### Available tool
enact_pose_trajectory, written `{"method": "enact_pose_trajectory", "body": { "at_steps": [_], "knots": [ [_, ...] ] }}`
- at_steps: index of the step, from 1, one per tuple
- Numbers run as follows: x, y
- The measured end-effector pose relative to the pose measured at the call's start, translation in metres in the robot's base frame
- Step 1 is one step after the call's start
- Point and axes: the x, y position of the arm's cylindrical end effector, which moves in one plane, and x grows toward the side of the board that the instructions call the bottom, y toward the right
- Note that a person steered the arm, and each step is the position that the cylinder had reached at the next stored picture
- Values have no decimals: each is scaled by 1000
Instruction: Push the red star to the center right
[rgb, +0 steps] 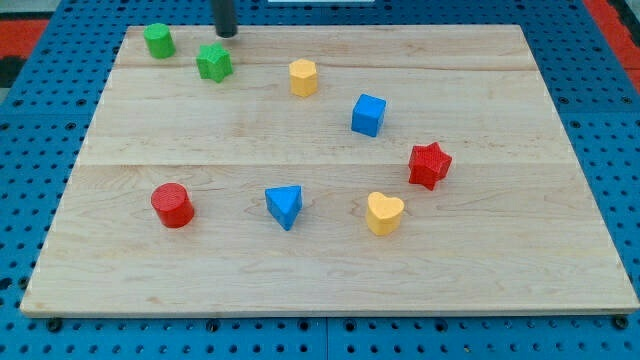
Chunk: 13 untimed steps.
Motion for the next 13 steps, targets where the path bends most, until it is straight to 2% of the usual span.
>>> {"method": "enact_pose_trajectory", "body": {
  "at_steps": [2,4,5,6,7,8,9,10,11,13],
  "knots": [
    [85,12],
    [111,-6],
    [132,43],
    [119,14],
    [59,-34],
    [10,-30],
    [-15,-38],
    [-12,-114],
    [25,-85],
    [137,9]
  ]
}}
